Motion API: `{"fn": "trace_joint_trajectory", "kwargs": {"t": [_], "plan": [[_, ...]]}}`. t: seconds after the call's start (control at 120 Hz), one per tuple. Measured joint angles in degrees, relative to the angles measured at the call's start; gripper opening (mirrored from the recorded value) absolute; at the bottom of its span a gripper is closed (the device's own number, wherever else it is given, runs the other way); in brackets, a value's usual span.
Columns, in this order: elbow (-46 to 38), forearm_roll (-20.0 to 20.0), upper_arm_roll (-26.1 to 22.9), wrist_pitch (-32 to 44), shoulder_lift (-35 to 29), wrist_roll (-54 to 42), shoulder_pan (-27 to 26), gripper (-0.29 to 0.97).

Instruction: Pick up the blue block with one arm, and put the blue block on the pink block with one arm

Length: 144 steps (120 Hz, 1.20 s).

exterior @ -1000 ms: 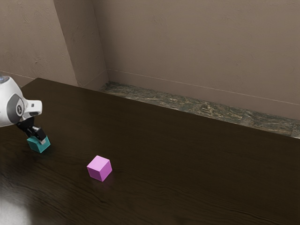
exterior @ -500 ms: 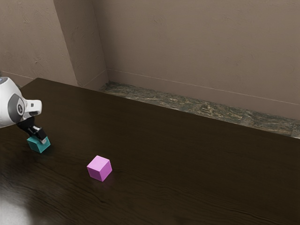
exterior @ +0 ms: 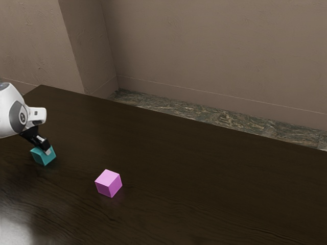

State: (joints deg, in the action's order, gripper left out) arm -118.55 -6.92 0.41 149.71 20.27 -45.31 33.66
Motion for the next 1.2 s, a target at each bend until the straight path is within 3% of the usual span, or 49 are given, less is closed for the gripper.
{"fn": "trace_joint_trajectory", "kwargs": {"t": [0.233,0.408,0.692,1.2], "plan": [[-3.11,2.10,-0.99,-1.97,-8.17,2.24,-2.26,0.27],[-7.41,5.87,-5.37,-5.48,-15.46,9.21,-5.91,0.28],[-17.69,5.29,-13.63,-5.50,-25.27,21.29,-5.92,0.29],[-21.49,5.18,-25.21,-5.20,-29.58,39.27,-5.95,0.29]]}}
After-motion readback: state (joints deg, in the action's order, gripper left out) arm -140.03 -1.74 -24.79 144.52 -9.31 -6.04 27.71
